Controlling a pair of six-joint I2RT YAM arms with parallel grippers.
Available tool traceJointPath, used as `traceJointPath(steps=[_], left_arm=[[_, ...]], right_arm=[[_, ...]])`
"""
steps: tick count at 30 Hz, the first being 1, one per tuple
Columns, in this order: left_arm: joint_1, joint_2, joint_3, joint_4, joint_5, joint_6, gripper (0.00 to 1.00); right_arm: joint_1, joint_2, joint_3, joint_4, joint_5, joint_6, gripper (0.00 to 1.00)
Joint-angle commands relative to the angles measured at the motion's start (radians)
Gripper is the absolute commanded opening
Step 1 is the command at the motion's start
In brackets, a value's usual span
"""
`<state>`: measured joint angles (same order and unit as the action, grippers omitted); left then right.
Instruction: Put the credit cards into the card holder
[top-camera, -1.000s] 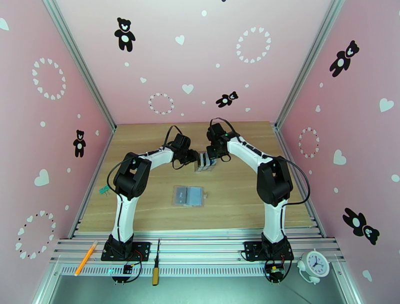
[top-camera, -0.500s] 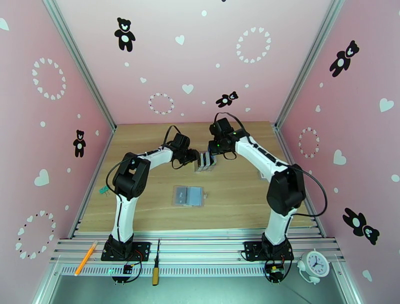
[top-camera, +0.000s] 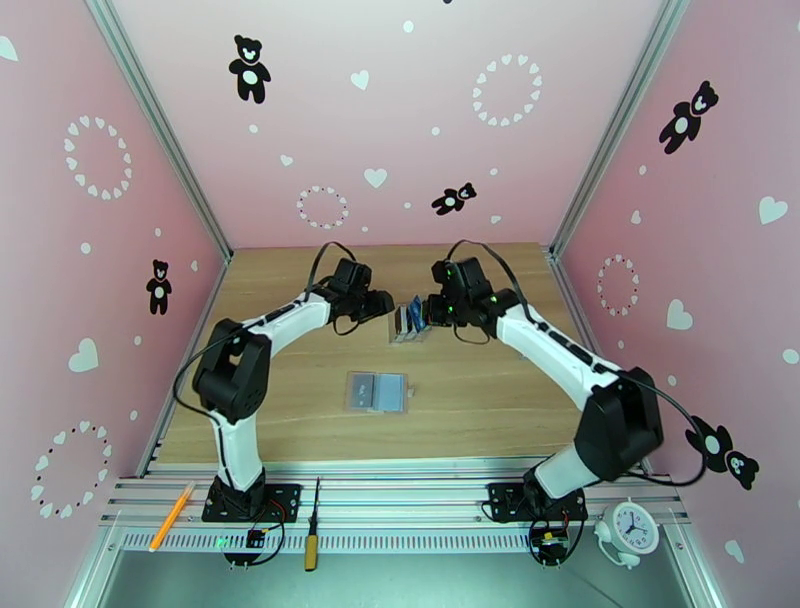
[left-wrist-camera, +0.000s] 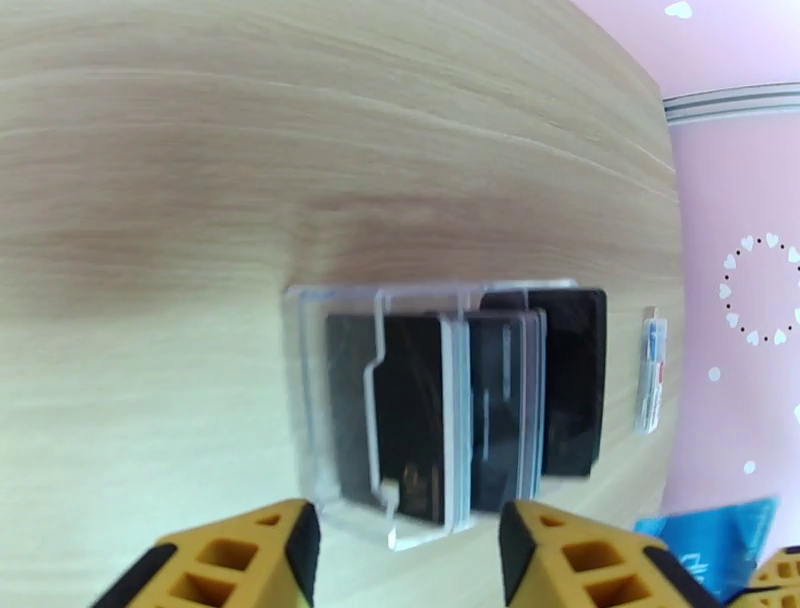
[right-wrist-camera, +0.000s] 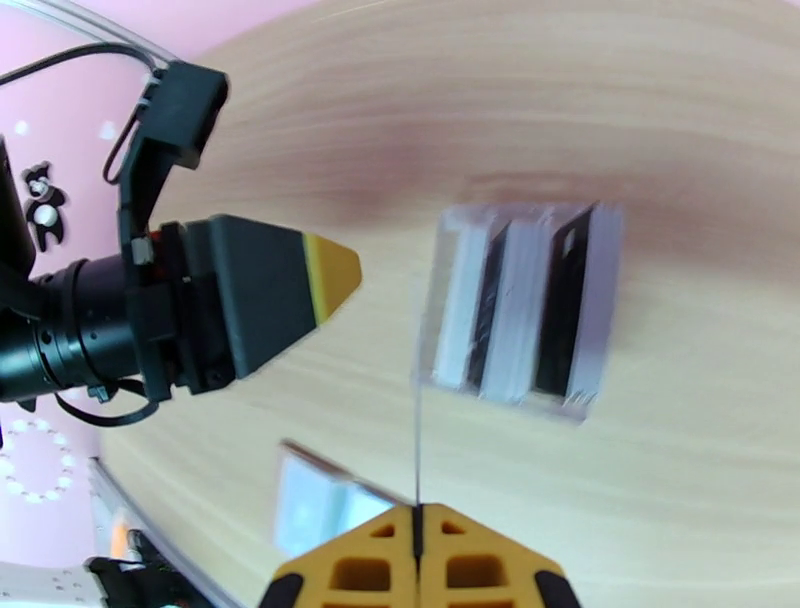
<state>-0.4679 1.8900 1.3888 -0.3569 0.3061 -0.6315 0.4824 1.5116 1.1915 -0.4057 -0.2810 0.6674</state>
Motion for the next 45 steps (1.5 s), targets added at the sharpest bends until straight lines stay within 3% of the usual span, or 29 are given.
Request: traceJointPath(steps=[1, 12, 20, 33, 45], left_arm=[[-0.008, -0.077, -0.078, -0.056, -0.054, 0.058, 0.51], [-0.066, -0.291, -0.411, -0.102, -0.151, 0.113, 0.5], [-0.089, -0.389, -0.557, -0.115, -0.205, 0.105, 0.51], [-0.093, -0.425, -0.653, -0.086, -0.177, 0.101, 0.53], [-0.102, -0.409, -0.701, -0.014, -0.114, 0.079, 0.47]], right_arm=[[0.001, -0.062, -0.139, 0.215, -0.115, 0.183, 0.0], [0.19, -0.21, -0.453, 0.488, -0.002, 0.357, 0.0], [0.29, -0.16, -0.534, 0.619, 0.058, 0.4, 0.0], [0.332, -0.005, -0.66, 0.974, 0.006, 0.487, 0.0], [0.336, 0.034, -0.735, 1.085, -0.013, 0.513, 0.0]])
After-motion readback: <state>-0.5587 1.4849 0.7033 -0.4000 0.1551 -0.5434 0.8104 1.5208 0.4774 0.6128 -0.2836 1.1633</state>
